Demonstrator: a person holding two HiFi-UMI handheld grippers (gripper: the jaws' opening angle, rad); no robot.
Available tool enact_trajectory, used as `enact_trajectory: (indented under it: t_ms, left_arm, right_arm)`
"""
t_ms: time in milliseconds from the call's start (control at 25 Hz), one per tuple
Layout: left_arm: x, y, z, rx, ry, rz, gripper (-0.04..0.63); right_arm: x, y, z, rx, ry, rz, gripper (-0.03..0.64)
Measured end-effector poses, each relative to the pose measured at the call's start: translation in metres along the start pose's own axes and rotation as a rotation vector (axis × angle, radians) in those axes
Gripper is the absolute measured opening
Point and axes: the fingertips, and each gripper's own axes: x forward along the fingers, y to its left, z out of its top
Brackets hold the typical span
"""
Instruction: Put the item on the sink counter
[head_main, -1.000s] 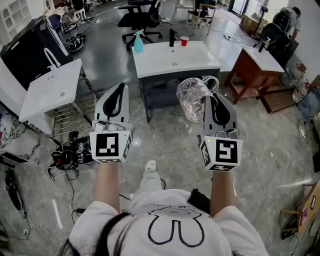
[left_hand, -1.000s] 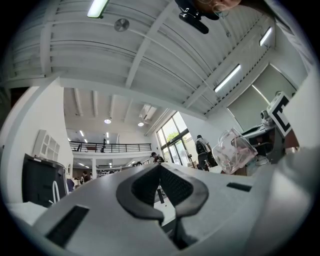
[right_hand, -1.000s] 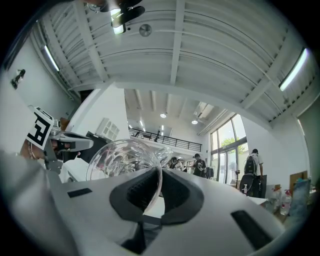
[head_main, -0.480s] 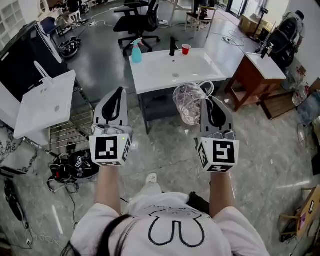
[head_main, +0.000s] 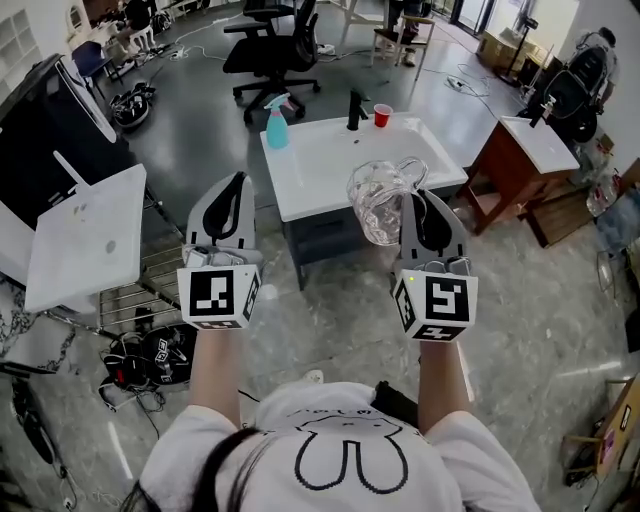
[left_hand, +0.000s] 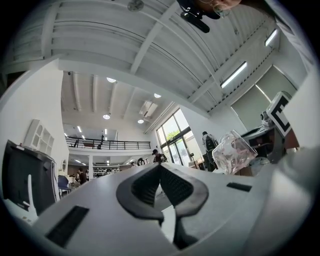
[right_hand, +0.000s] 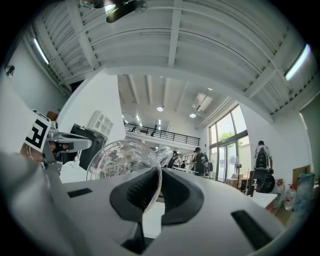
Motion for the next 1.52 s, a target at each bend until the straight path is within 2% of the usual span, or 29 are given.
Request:
enact_trajectory:
  t_ms: [440,880,1520]
  left_arm:
    - [0.052,0.022,-0.034,-0.015,0.008,-0.030,0.011]
    - [0.101,0.042,-0.063,0.001,0.035,-0.011,0.011]
    - [0.254,0.068,-0.115,0.025,0.085,0.074,0.011]
  right_arm:
    - [0.059,-0.001,-0.022,-0.009,0.036,-0.010,0.038]
    - [0.126,-0.007,-0.046,0.000,0.049,0.027,0.038]
    - [0.305,-0.062,-0.095,0.048,0.058,0.137,0.038]
